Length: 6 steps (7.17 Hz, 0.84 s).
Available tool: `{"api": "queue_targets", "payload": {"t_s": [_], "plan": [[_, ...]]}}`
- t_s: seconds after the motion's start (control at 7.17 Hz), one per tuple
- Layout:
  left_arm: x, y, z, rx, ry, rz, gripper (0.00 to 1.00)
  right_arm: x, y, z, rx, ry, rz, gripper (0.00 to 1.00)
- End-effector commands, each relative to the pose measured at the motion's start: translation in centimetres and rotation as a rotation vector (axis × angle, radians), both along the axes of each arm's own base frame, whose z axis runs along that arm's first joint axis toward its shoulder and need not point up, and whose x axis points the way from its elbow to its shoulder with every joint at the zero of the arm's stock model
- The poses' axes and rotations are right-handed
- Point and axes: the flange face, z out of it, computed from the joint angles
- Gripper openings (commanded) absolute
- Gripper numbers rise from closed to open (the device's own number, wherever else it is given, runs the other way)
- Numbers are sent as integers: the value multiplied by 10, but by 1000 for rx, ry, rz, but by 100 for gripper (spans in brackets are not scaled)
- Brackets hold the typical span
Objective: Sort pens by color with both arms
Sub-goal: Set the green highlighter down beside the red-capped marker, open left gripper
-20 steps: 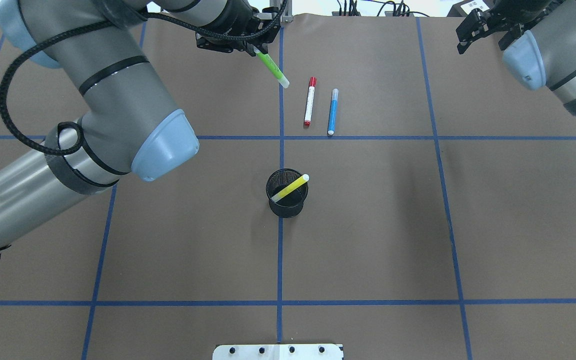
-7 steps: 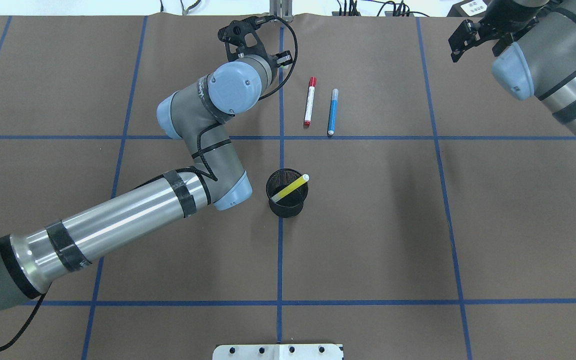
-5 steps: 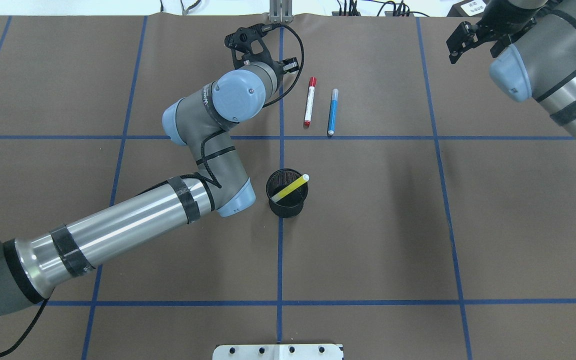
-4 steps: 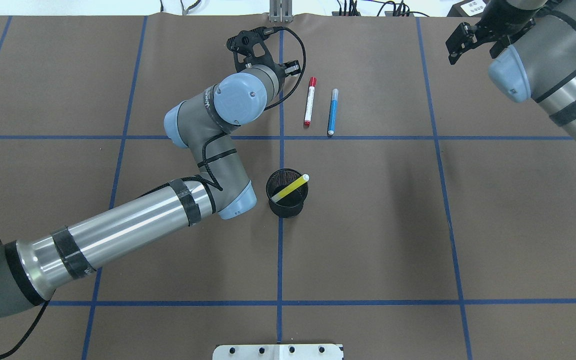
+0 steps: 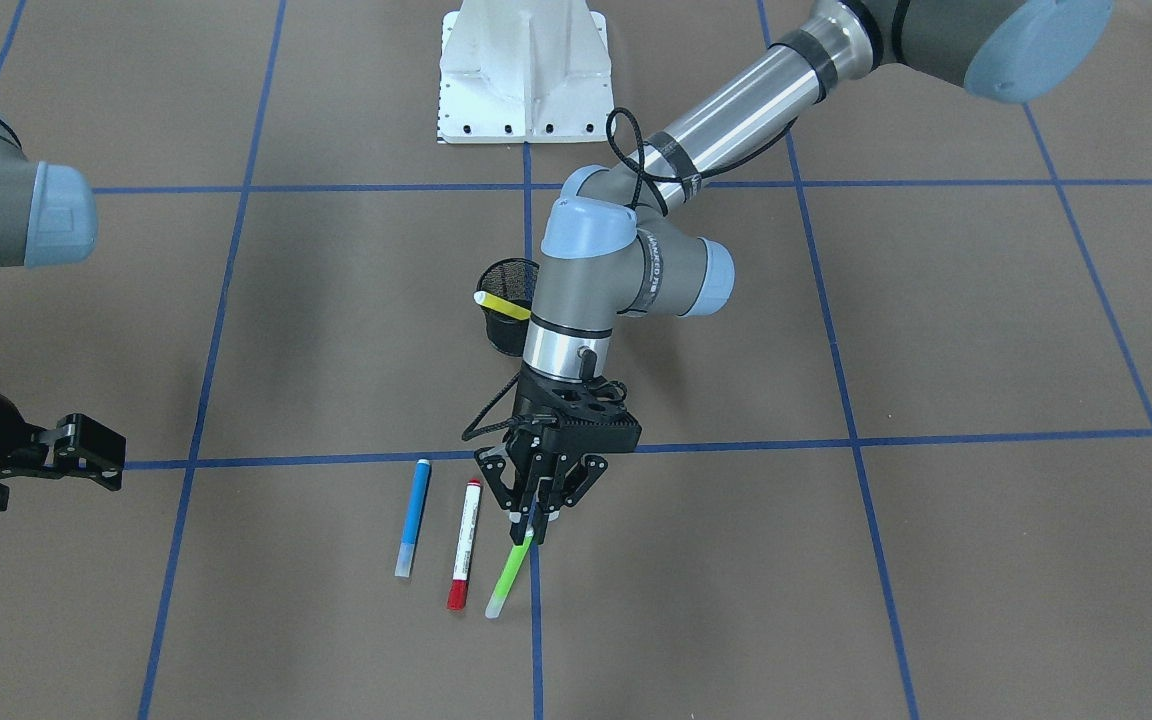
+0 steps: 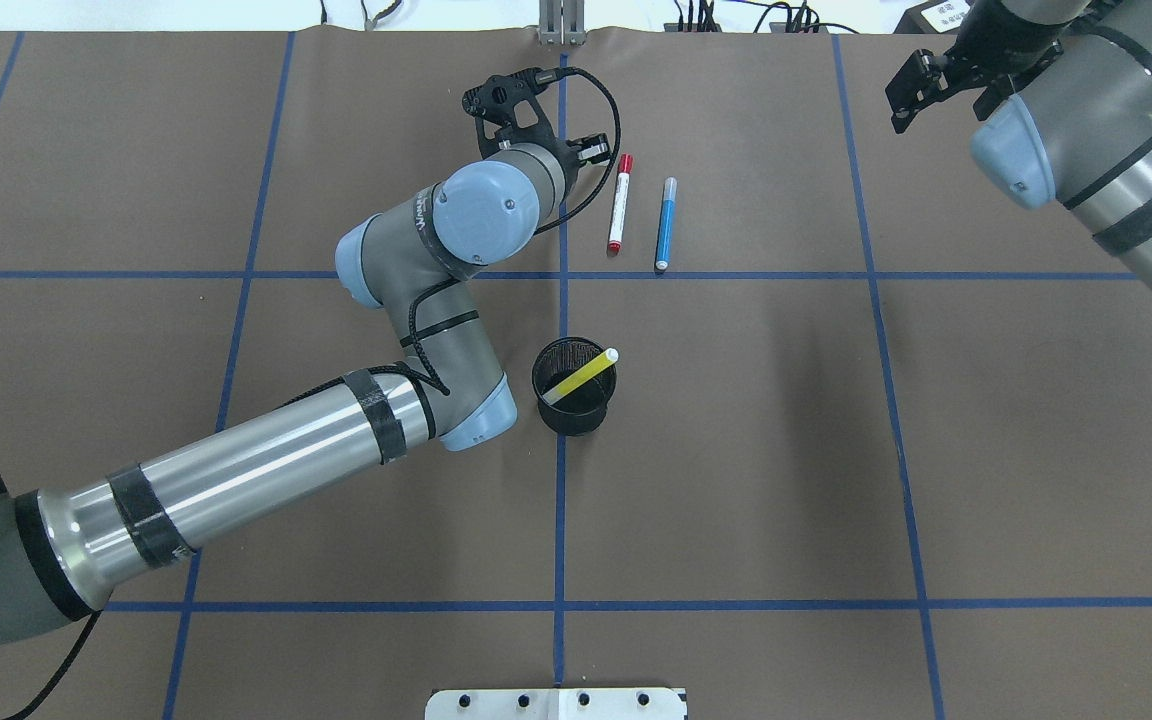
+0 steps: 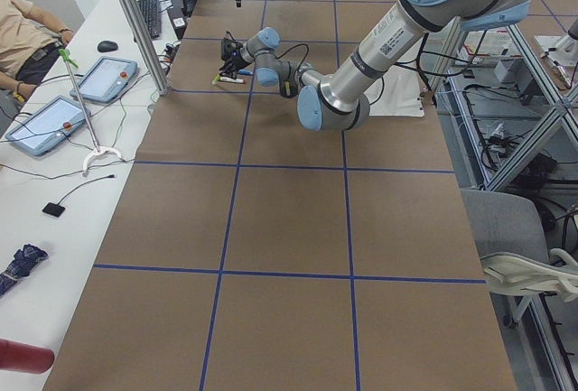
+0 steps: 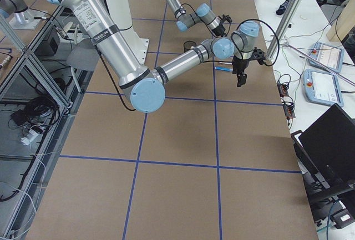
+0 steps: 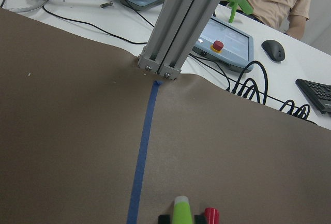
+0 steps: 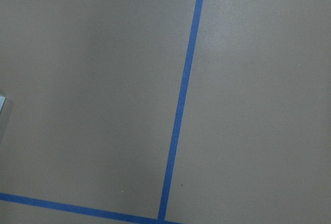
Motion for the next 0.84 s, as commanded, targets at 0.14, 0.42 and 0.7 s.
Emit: {"api": "queue_targets", "payload": {"t_s": [0.14,0.42,0.7], "plan": [[-1,2,1,5,4,2,62,-2,0,0,0,0,-2,99],[-6,5,-9,76,-45,43,67,-2,0,-1,1,-1,-2,99],[-14,9,-23,126,-73,81,98,-3,0,-5,6,-3,-3,99]]}}
